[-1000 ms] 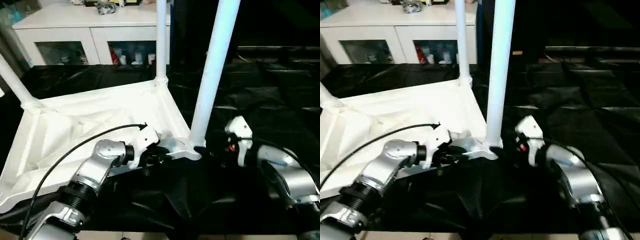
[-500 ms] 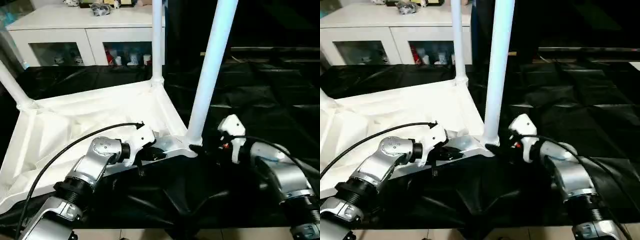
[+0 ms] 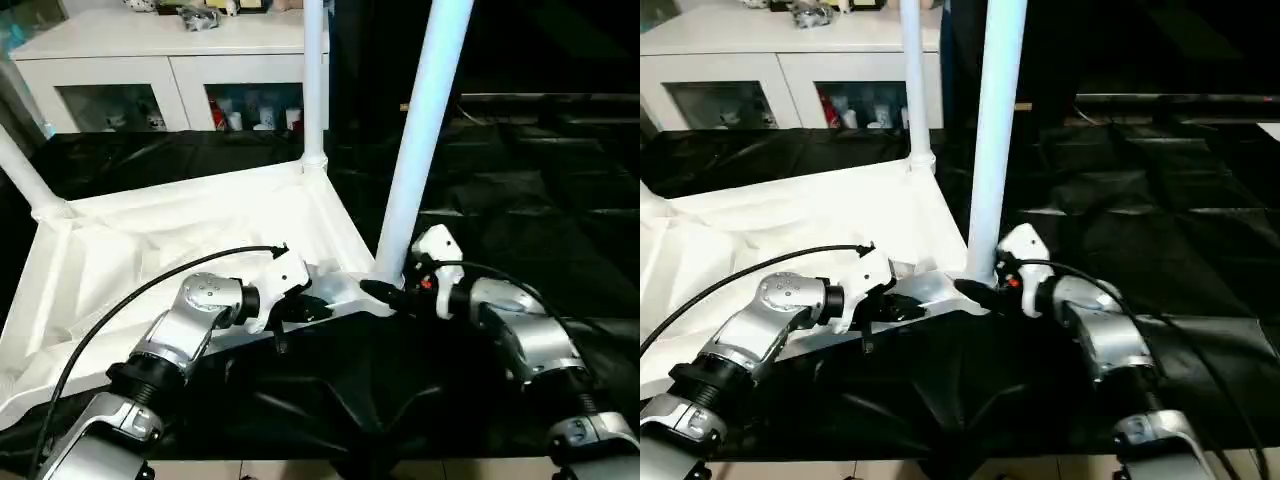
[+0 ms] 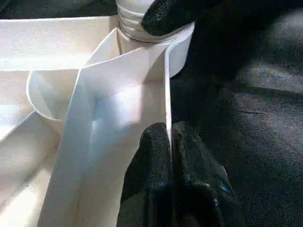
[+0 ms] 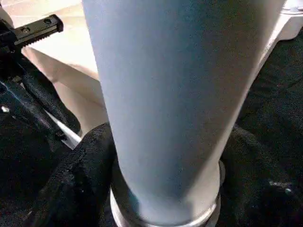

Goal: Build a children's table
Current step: Rotate leg to tighten

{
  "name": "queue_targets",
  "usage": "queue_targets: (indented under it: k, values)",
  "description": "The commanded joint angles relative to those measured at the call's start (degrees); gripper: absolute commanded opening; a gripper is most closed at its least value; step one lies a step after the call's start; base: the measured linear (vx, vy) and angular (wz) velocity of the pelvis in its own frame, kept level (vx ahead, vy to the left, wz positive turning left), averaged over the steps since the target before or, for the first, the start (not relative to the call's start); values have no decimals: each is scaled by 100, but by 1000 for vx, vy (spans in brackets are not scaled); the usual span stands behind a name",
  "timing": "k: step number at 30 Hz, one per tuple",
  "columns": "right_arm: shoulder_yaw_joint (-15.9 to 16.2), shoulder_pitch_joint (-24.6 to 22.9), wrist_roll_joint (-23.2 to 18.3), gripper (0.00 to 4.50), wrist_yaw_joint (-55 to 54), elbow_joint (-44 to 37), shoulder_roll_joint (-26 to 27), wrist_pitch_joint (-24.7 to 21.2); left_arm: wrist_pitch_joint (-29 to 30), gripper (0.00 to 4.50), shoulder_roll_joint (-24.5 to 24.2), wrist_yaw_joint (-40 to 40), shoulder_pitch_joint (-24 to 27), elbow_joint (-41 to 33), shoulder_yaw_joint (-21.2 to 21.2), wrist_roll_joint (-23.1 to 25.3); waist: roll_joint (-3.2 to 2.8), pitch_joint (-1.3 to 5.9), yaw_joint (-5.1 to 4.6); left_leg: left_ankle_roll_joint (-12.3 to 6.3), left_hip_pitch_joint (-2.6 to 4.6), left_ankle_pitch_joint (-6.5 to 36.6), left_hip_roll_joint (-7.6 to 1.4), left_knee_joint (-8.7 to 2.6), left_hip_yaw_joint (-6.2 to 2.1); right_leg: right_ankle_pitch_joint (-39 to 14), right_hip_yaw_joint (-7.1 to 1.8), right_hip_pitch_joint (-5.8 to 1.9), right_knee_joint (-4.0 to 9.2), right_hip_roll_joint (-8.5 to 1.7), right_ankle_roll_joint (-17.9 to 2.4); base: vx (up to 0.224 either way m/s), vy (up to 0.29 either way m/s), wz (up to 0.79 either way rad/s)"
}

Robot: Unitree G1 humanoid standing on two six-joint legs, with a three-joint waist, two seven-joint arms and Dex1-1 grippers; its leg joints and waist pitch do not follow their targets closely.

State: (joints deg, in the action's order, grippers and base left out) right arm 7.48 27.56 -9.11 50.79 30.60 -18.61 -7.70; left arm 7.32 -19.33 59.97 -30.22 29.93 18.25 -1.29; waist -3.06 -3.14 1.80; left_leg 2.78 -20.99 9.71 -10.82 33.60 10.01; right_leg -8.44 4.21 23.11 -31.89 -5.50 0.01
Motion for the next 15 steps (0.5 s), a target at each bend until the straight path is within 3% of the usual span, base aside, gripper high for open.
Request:
queue_targets:
  k: [1, 10, 12, 15]
  values:
    - [4, 173, 39, 287, -33, 165, 3, 99, 108, 0, -82, 109, 118, 59, 89, 86, 125, 316, 20, -80, 101, 2561, -158, -471, -73, -3164, -142, -166, 453, -285, -818, 0, 0, 0]
    - [-93, 187, 35, 272, -143, 386, 151, 134, 345, 0, -71, -120, 153, -25, -51, 45, 108, 307, -9, -35, 116, 2722, -154, -476, -104, -3466, -123, -139, 485, -272, -657, 0, 0, 0]
    - [-217, 184, 71, 272, -618, 519, 302, 145, 475, 0, 69, -522, 73, 40, -138, 109, 107, 293, -27, -12, 125, 2764, -147, -472, -101, -3516, -114, -116, 495, -263, -664, 0, 0, 0]
    - [-553, 171, 159, 272, -2049, 814, 792, 68, 774, 0, 542, -1525, -218, 338, -391, 184, 94, 265, -62, 68, 207, 2986, -110, -432, -110, -3946, -41, -44, 589, -242, -487, 0, 0, 0]
